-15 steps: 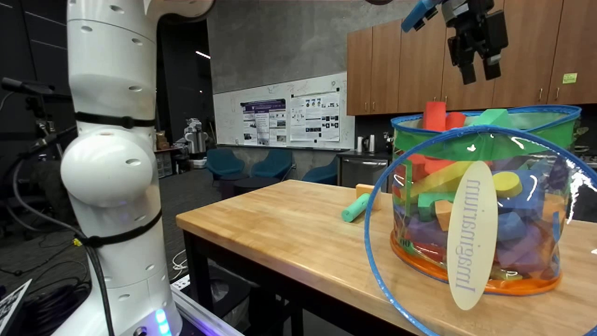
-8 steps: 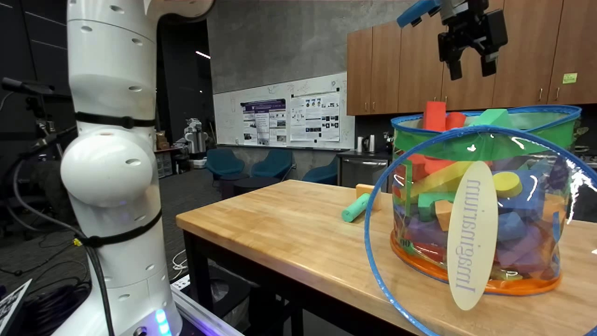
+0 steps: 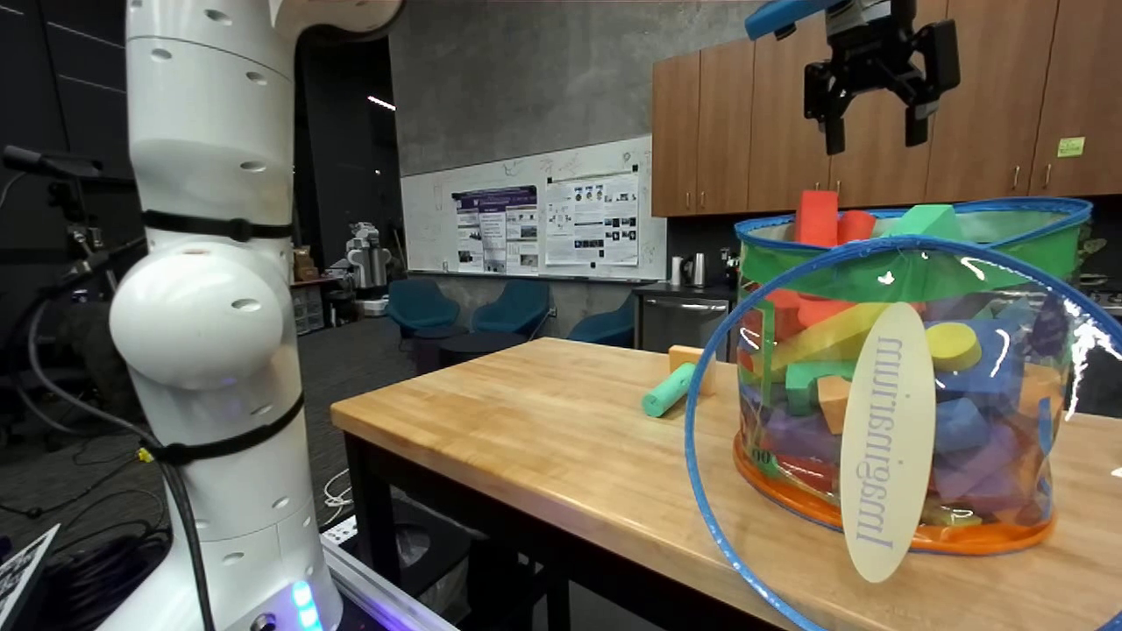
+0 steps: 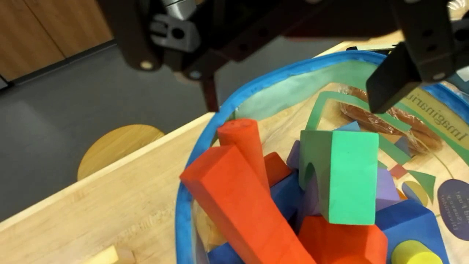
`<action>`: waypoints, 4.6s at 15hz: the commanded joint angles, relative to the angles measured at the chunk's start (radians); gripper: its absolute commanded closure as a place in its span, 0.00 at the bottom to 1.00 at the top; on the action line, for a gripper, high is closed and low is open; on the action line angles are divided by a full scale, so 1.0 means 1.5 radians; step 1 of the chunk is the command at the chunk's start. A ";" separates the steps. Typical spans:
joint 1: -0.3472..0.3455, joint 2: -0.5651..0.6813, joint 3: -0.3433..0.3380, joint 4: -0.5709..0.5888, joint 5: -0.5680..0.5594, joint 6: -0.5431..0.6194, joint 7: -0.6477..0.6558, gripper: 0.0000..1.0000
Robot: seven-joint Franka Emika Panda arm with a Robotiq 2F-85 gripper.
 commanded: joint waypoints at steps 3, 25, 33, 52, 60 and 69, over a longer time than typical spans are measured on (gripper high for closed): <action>-0.019 0.014 0.005 0.035 0.003 -0.043 -0.072 0.00; 0.200 -0.145 0.203 -0.339 -0.240 0.073 0.259 0.00; 0.175 -0.147 0.172 -0.395 -0.243 0.052 0.223 0.00; 0.182 -0.082 0.169 -0.486 -0.235 0.193 0.188 0.00; 0.179 -0.031 0.165 -0.456 -0.230 0.218 0.197 0.00; 0.177 0.023 0.158 -0.426 -0.225 0.219 0.235 0.00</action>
